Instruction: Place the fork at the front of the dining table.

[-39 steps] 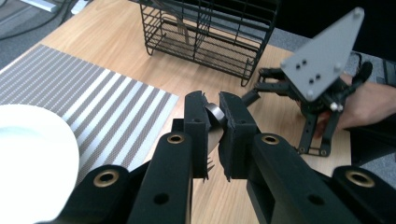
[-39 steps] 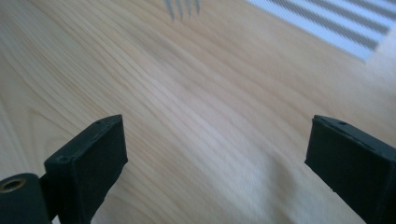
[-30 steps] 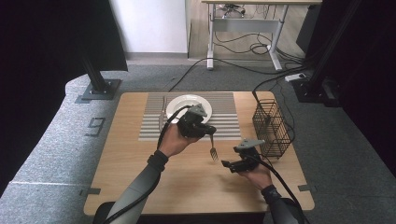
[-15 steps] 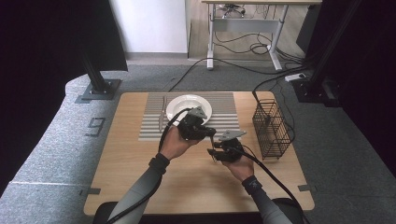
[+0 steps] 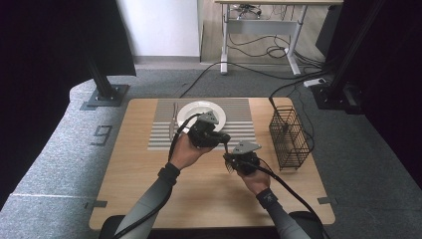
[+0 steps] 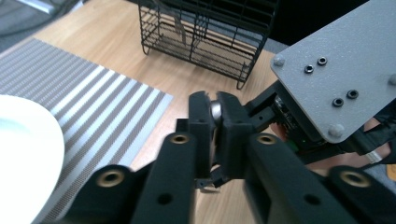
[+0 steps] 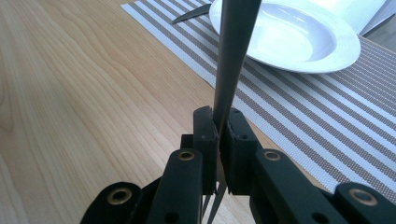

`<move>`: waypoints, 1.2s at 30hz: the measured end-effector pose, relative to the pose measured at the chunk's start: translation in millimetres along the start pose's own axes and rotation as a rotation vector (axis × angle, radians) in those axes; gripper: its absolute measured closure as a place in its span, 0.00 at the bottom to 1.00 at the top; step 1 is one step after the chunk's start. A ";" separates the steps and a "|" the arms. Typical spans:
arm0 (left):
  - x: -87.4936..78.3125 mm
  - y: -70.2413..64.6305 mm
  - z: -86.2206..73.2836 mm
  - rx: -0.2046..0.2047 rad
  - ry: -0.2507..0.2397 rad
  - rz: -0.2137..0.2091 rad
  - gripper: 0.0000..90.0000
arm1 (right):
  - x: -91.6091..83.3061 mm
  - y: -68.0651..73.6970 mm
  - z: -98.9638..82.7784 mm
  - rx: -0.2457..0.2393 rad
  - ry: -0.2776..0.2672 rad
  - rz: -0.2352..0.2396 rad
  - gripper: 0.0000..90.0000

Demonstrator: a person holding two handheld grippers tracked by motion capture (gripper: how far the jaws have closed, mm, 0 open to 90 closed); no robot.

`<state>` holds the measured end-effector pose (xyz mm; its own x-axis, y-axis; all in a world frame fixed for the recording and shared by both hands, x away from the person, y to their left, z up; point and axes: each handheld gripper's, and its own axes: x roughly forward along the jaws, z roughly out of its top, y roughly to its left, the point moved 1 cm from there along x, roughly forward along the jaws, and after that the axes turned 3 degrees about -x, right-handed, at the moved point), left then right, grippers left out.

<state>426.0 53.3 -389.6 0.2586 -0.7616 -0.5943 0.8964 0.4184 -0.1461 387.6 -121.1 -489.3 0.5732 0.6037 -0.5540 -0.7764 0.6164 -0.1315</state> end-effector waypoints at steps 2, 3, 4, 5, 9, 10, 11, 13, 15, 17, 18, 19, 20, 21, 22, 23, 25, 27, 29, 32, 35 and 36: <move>-0.7 0.2 -0.5 0.003 -0.011 0.006 0.86 | -0.6 -0.6 0.0 0.005 -0.001 0.004 0.94; -1.5 0.6 -1.2 0.004 -0.027 0.014 0.73 | -0.9 -1.3 -0.3 0.009 0.003 0.008 0.94; -4.0 2.1 -3.3 -0.003 -0.060 0.026 0.67 | -0.9 -1.4 -0.3 0.011 0.006 0.014 0.94; -5.4 3.0 -4.7 -0.005 -0.074 0.027 0.60 | -0.9 -1.6 -0.5 0.009 0.008 0.019 0.94; -12.0 5.4 -13.5 0.008 -0.116 0.056 0.35 | -1.7 -2.3 -1.0 0.001 0.022 0.022 0.94; -13.6 5.9 -16.6 0.009 -0.119 0.073 0.31 | -2.2 -2.8 -1.2 -0.003 0.026 0.020 0.94; -15.2 6.5 -19.8 0.009 -0.116 0.092 0.25 | -2.9 -3.4 -1.2 -0.004 0.030 0.017 0.94; -16.9 7.0 -23.5 0.011 -0.111 0.110 0.21 | -3.8 -4.5 -1.2 -0.002 0.034 0.017 0.94; -22.6 7.4 -36.6 0.023 -0.099 0.155 0.14 | -7.0 -9.6 -1.2 0.009 0.034 0.014 0.94; -24.1 7.1 -41.7 0.017 -0.103 0.158 0.13 | -8.2 -11.6 -0.9 0.014 0.035 0.015 0.94; -25.4 7.0 -47.2 0.009 -0.109 0.157 0.11 | -9.3 -13.2 -0.6 0.021 0.036 0.015 0.94; -26.8 6.0 -59.3 -0.010 -0.116 0.161 0.09 | -11.1 -17.2 0.2 0.030 0.040 0.019 0.94; -26.8 5.4 -65.8 -0.019 -0.122 0.165 0.08 | -11.6 -19.4 0.6 0.035 0.040 0.020 0.94; -26.8 5.4 -65.8 -0.019 -0.122 0.165 0.05 | -11.6 -19.4 0.6 0.035 0.040 0.020 0.94; -25.9 4.1 -79.2 -0.028 -0.118 0.182 0.02 | -12.4 -24.4 0.9 0.048 0.046 0.021 0.94; -25.5 3.4 -85.9 -0.026 -0.113 0.201 0.00 | -12.3 -27.2 0.9 0.054 0.048 0.022 0.94; -25.3 2.9 -92.6 -0.027 -0.110 0.216 0.00 | -12.2 -30.0 0.9 0.060 0.053 0.020 0.94; -26.3 3.1 -112.6 -0.049 -0.112 0.245 0.00 | -11.9 -39.4 1.4 0.066 0.068 0.009 0.94; -26.7 3.4 -121.0 -0.061 -0.110 0.255 0.00 | -11.8 -42.7 1.8 0.067 0.070 0.001 0.94; -26.2 3.5 -139.6 -0.073 -0.088 0.280 0.00 | -11.7 -54.4 3.6 0.072 0.078 -0.017 0.94; -22.6 3.6 -164.6 -0.068 -0.029 0.316 0.00 | -8.6 -72.3 7.1 0.080 0.101 -0.051 0.94; -21.5 4.0 -169.4 -0.060 -0.003 0.327 0.00 | -7.1 -76.9 8.2 0.078 0.106 -0.062 0.94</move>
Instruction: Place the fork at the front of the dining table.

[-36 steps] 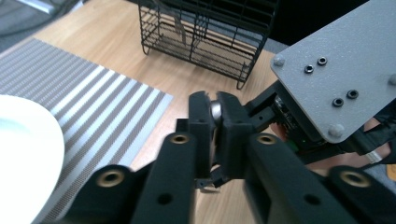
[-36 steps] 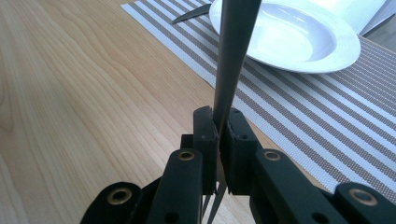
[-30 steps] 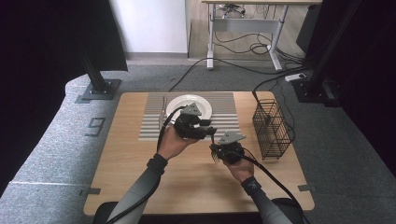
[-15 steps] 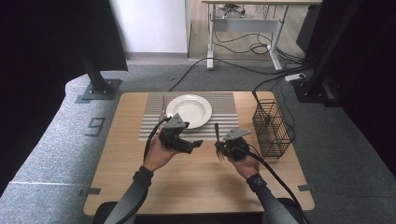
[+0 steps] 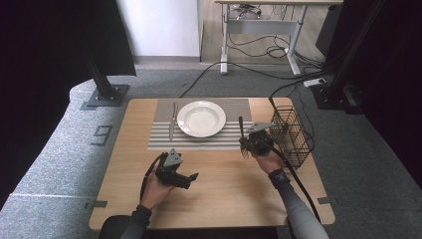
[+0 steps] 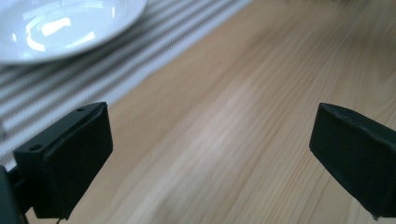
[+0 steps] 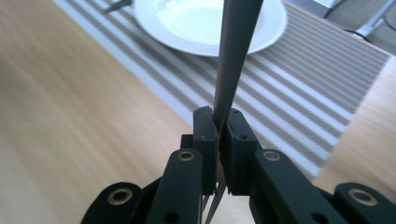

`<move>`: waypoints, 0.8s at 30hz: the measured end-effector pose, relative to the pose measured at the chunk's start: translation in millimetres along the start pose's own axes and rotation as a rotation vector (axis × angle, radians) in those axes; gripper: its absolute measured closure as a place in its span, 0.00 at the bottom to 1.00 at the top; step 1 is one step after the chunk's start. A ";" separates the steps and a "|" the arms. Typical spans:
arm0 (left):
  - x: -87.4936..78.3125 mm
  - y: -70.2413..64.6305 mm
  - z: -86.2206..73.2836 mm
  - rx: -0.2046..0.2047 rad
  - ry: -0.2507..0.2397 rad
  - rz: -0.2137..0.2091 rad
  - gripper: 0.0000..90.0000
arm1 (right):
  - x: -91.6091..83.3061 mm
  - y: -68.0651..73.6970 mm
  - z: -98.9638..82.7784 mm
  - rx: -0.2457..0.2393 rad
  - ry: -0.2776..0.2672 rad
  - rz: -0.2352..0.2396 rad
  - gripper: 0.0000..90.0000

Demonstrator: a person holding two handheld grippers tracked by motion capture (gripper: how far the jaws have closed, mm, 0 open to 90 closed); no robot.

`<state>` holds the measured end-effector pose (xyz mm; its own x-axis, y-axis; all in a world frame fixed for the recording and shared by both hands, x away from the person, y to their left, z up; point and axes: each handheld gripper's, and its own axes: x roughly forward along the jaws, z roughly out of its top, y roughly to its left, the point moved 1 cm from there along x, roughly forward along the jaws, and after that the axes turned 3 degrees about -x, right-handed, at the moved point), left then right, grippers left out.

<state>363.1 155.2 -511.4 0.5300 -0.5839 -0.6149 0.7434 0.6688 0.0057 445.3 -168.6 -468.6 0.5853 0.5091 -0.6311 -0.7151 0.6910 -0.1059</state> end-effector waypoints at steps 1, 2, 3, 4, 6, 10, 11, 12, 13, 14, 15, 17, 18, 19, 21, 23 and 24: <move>0.0 0.0 0.0 0.000 0.000 0.000 0.00 | 0.0 0.0 0.0 0.000 0.000 0.000 0.94; 1.0 -0.1 -5.4 0.015 0.017 0.019 0.00 | 1.7 -4.4 1.5 0.003 0.006 -0.008 0.94; 1.5 0.1 -12.0 0.019 0.029 0.024 0.00 | 5.8 -12.7 4.5 0.012 0.020 -0.023 0.94; 1.5 0.1 -12.0 0.019 0.029 0.024 0.00 | 5.8 -12.7 4.5 0.012 0.020 -0.023 0.94; 1.7 1.9 -21.3 -0.005 0.033 0.013 0.00 | 13.3 -24.0 9.0 0.031 0.031 -0.036 0.94; 2.1 4.3 -28.4 -0.027 0.035 0.007 0.00 | 23.2 -32.6 13.9 0.043 0.049 -0.047 0.94; 2.6 5.8 -30.8 -0.035 0.038 0.005 0.00 | 26.7 -34.8 15.8 0.044 0.055 -0.051 0.94; 3.3 6.7 -32.1 -0.038 0.040 0.004 0.00 | 32.2 -37.4 18.7 0.047 0.062 -0.051 0.94; 4.0 7.1 -32.9 -0.040 0.041 0.005 0.00 | 36.2 -39.2 20.7 0.042 0.062 -0.051 0.94; 5.7 7.8 -34.7 -0.037 0.048 0.008 0.00 | 41.9 -41.3 23.4 0.048 0.069 -0.045 0.94; 5.7 7.8 -34.7 -0.037 0.048 0.008 0.00 | 41.9 -41.3 23.4 0.048 0.069 -0.045 0.94; 8.4 7.4 -36.7 -0.027 0.062 0.010 0.00 | 55.2 -45.5 27.4 0.048 0.090 -0.051 0.94; 9.6 7.0 -37.5 -0.020 0.069 0.014 0.00 | 55.2 -45.5 27.4 0.048 0.090 -0.051 0.94; 11.3 6.5 -38.5 -0.015 0.077 0.013 0.00 | 60.0 -47.5 28.0 0.048 0.098 -0.054 0.94; 14.2 5.6 -40.1 -0.016 0.089 -0.002 0.00 | 74.7 -54.3 28.1 0.060 0.125 -0.060 0.93; 15.8 5.4 -40.7 -0.012 0.099 -0.009 0.00 | 81.5 -57.9 27.2 0.075 0.137 -0.062 0.94; 15.8 5.4 -40.7 -0.012 0.099 -0.009 0.00 | 81.5 -57.9 27.2 0.075 0.137 -0.062 0.94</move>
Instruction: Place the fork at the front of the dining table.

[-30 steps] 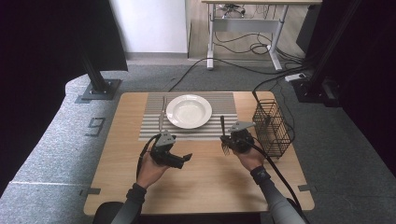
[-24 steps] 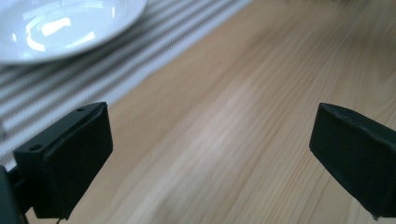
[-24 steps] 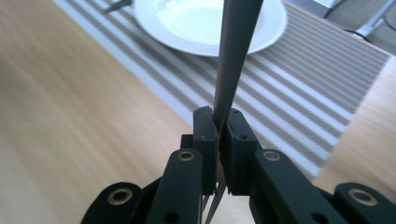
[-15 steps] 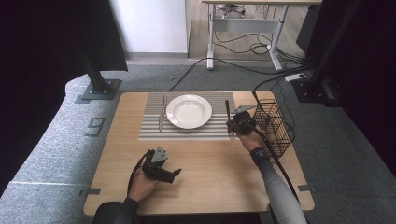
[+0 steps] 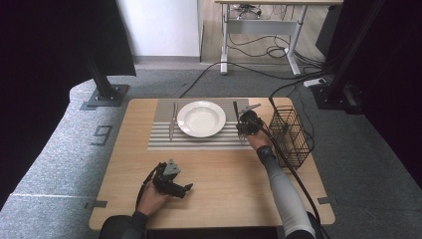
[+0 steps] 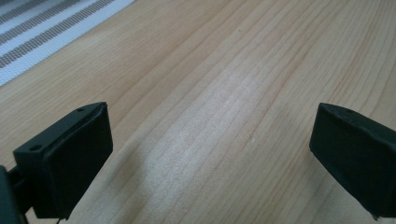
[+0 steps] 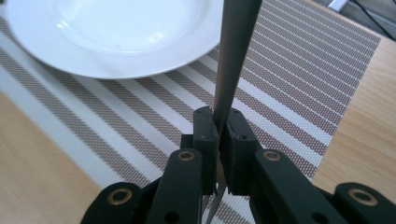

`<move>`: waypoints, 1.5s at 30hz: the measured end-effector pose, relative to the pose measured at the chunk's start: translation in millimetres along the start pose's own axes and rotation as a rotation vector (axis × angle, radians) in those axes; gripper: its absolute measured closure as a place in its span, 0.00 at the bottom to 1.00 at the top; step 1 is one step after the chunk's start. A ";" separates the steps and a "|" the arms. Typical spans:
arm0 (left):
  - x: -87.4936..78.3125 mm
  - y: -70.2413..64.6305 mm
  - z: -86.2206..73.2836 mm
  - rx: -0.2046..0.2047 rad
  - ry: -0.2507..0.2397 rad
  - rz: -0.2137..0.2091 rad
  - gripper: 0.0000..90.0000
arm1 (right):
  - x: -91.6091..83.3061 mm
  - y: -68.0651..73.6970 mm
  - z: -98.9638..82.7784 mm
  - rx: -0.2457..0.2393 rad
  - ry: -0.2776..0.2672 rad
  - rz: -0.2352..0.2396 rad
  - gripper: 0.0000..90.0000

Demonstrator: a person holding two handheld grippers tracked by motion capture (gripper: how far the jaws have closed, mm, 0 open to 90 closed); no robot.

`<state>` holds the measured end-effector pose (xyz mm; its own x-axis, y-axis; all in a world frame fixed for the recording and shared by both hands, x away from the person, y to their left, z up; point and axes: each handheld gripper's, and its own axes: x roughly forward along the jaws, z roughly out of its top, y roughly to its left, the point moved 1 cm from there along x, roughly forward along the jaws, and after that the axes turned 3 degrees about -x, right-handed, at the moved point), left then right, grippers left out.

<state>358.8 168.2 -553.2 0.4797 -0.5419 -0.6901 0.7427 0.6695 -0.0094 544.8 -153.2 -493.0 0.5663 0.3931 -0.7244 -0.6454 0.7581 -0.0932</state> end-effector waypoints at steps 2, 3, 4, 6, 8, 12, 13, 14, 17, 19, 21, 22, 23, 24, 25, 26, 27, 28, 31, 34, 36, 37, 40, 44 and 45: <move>0.4 -0.2 0.1 0.003 0.007 -0.002 0.00 | 11.2 -5.3 -0.1 0.008 0.016 -0.009 0.93; 0.4 -0.1 0.0 -0.002 0.006 -0.006 0.00 | 14.1 -7.3 -0.1 0.013 0.019 -0.011 0.93; 0.3 0.1 0.0 -0.003 0.006 -0.008 0.00 | 17.1 -9.3 0.0 0.016 0.024 -0.016 0.93; 0.5 0.1 -0.1 -0.002 0.008 -0.010 0.00 | 23.1 -14.3 -0.6 0.029 0.028 -0.023 0.93; 0.9 -0.3 0.1 0.007 0.015 -0.011 0.00 | 27.4 -18.0 -1.4 0.046 0.033 -0.026 0.93; 1.7 -1.6 0.4 0.017 0.028 -0.008 0.00 | 35.0 -24.2 -2.9 0.066 0.043 -0.034 0.93; 1.9 -1.7 0.4 0.018 0.029 -0.008 0.00 | 38.5 -27.3 -3.5 0.081 0.050 -0.038 0.93; 2.3 -2.0 0.5 0.020 0.033 -0.008 0.00 | 41.0 -28.7 -4.0 0.080 0.066 -0.045 0.93; 2.5 -2.2 0.5 0.022 0.036 -0.007 0.00 | 46.1 -31.0 -5.5 0.082 0.079 -0.052 0.93; 2.6 -2.2 0.6 0.022 0.038 -0.008 0.00 | 53.4 -32.8 -7.7 0.090 0.092 -0.059 0.93; 2.8 -2.3 0.6 0.022 0.040 -0.008 0.00 | 55.5 -32.8 -8.2 0.099 0.097 -0.058 0.93; 3.0 -2.6 0.7 0.023 0.042 -0.008 0.00 | 57.5 -33.3 -8.7 0.101 0.097 -0.060 0.93; 3.5 -3.1 0.7 0.027 0.046 -0.006 0.00 | 60.7 -34.8 -9.2 0.118 0.091 -0.069 0.93; 3.5 -3.1 0.7 0.027 0.046 -0.006 0.00 | 60.7 -34.8 -9.2 0.118 0.091 -0.069 0.93; 4.0 -3.7 0.9 0.031 0.049 -0.005 0.00 | 62.0 -37.1 -8.9 0.138 0.083 -0.066 0.93; 4.0 -3.7 0.9 0.031 0.049 -0.005 0.00 | 62.0 -37.1 -8.9 0.138 0.083 -0.066 0.93; 4.1 -3.9 1.0 0.038 0.055 -0.003 0.00 | 63.2 -38.7 -7.6 0.145 0.085 -0.067 0.93; 4.1 -3.9 1.0 0.038 0.055 -0.003 0.00 | 63.2 -38.7 -7.6 0.145 0.085 -0.067 0.93; 4.4 -4.3 1.0 0.040 0.057 -0.003 0.00 | 64.9 -39.3 -5.9 0.152 0.085 -0.058 0.93; 4.4 -4.5 1.1 0.042 0.060 -0.003 0.00 | 65.5 -39.9 -5.1 0.156 0.087 -0.057 0.93; 4.6 -4.8 1.1 0.045 0.061 -0.003 0.00 | 65.6 -40.8 -4.5 0.158 0.092 -0.051 0.93; 4.7 -4.8 1.1 0.047 0.062 -0.003 0.00 | 65.6 -41.2 -4.2 0.158 0.095 -0.049 0.93; 4.8 -5.0 1.1 0.047 0.063 -0.004 0.01 | 65.6 -42.2 -3.6 0.157 0.102 -0.043 0.92; 4.8 -5.0 1.1 0.048 0.064 -0.004 0.01 | 65.6 -42.6 -3.4 0.158 0.104 -0.039 0.92; 4.8 -5.0 1.1 0.048 0.064 -0.004 0.01 | 65.6 -42.6 -3.4 0.158 0.104 -0.039 0.92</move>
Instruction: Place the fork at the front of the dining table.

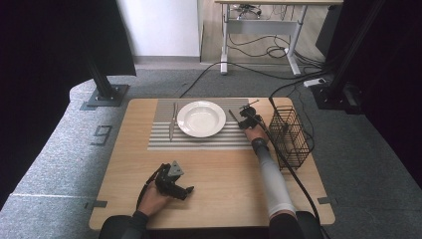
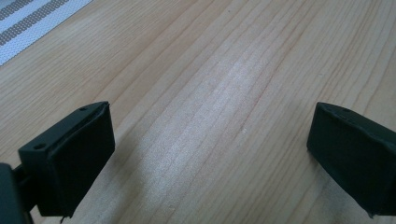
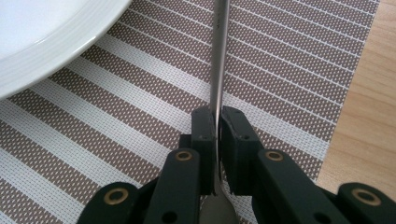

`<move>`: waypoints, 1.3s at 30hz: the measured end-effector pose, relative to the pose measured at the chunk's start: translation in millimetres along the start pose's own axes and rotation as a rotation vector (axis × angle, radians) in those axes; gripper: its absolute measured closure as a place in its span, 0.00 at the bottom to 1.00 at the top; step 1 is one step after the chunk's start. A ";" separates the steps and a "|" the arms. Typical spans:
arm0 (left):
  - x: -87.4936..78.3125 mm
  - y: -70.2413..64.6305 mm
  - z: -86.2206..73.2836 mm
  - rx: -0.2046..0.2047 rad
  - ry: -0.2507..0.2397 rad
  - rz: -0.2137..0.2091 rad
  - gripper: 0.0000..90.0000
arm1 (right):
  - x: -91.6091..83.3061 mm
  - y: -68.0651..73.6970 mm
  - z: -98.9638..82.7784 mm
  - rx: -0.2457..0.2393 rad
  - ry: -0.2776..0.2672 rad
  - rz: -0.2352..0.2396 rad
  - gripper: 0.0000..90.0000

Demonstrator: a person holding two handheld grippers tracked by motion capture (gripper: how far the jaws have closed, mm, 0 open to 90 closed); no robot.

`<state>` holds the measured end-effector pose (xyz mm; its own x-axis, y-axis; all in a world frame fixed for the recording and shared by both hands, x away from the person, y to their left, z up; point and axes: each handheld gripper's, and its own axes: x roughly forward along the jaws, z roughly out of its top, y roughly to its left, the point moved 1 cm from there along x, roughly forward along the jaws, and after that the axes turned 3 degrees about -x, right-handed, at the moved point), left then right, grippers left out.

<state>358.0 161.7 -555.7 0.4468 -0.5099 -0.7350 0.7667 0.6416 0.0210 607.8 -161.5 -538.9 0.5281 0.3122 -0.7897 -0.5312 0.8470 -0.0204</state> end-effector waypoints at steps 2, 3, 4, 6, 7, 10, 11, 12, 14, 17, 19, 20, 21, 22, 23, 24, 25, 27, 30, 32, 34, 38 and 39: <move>0.0 0.0 0.0 0.000 0.000 0.000 0.01 | -0.2 0.0 0.0 0.001 0.001 0.003 0.92; 0.0 0.0 0.0 0.000 0.001 -0.001 0.01 | -0.2 0.0 0.0 0.001 0.001 0.003 0.92; 0.0 0.0 0.0 0.000 0.001 0.000 0.01 | -0.1 0.0 -0.1 0.005 0.000 0.019 0.91; 0.0 -0.1 0.0 0.000 0.001 0.000 0.01 | -0.4 0.8 0.1 -0.003 0.004 0.019 0.89; 0.0 0.0 -0.1 -0.001 0.001 -0.001 0.01 | -0.7 0.8 0.2 -0.009 0.007 0.016 0.86; 0.0 -0.1 -0.1 -0.001 0.001 -0.001 0.01 | -3.6 -0.3 0.2 -0.038 0.031 -0.028 0.78; 0.0 -0.1 -0.1 -0.001 0.001 -0.001 0.01 | -3.6 -0.3 0.2 -0.038 0.031 -0.028 0.78; 0.0 0.0 -0.1 -0.001 0.002 -0.002 0.01 | -4.9 -0.8 0.0 -0.052 0.036 -0.043 0.78; 0.0 0.0 -0.1 -0.001 0.002 -0.002 0.01 | -8.4 -0.8 -1.0 -0.060 0.041 -0.050 0.78; 0.0 -0.1 -0.1 -0.001 0.002 -0.002 0.01 | -15.3 -1.6 -3.2 -0.062 0.034 -0.064 0.78; 0.1 -0.1 -0.1 -0.002 0.002 -0.002 0.01 | -17.4 -2.1 -3.9 -0.055 0.031 -0.063 0.78; 0.1 -0.1 0.0 -0.002 0.002 -0.003 0.01 | -23.0 -2.9 -6.5 -0.042 0.026 -0.068 0.75; 0.1 -0.1 0.0 -0.002 0.002 -0.003 0.01 | -23.0 -2.9 -6.5 -0.042 0.026 -0.068 0.75; 0.2 0.0 0.1 -0.003 0.003 -0.004 0.01 | -27.8 -3.2 -9.2 -0.032 0.027 -0.076 0.68; 0.2 0.0 0.1 -0.004 0.003 -0.004 0.01 | -27.8 -3.2 -9.2 -0.032 0.027 -0.076 0.68; 0.2 -0.1 0.1 -0.003 0.003 -0.004 0.01 | -30.7 -2.9 -11.2 -0.027 0.027 -0.080 0.65; 0.2 -0.4 0.2 -0.002 0.003 -0.004 0.01 | -36.1 -1.8 -15.6 -0.020 0.025 -0.074 0.59; 0.6 -1.0 0.6 0.000 0.003 -0.006 0.01 | -40.9 1.3 -20.3 -0.017 0.027 -0.072 0.56; 0.8 -1.4 0.8 0.001 0.003 -0.007 0.01 | -45.1 4.2 -24.3 -0.018 0.036 -0.078 0.54; 1.0 -1.9 1.0 0.003 0.003 -0.008 0.01 | -51.6 7.2 -30.9 -0.017 0.042 -0.099 0.54; 1.0 -2.1 1.1 0.003 0.003 -0.008 0.01 | -54.9 8.0 -34.2 -0.013 0.051 -0.116 0.54; 1.1 -2.2 1.1 0.004 0.003 -0.008 0.01 | -57.4 8.6 -39.0 -0.008 0.064 -0.110 0.59; 1.1 -2.2 1.2 0.003 0.003 -0.008 0.01 | -58.0 9.6 -41.0 -0.013 0.068 -0.097 0.62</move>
<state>357.3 159.0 -555.7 0.4390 -0.5134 -0.7373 0.7720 0.6354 0.0173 544.9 -189.1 -518.4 0.5314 0.1992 -0.8234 -0.4886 0.8661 -0.1058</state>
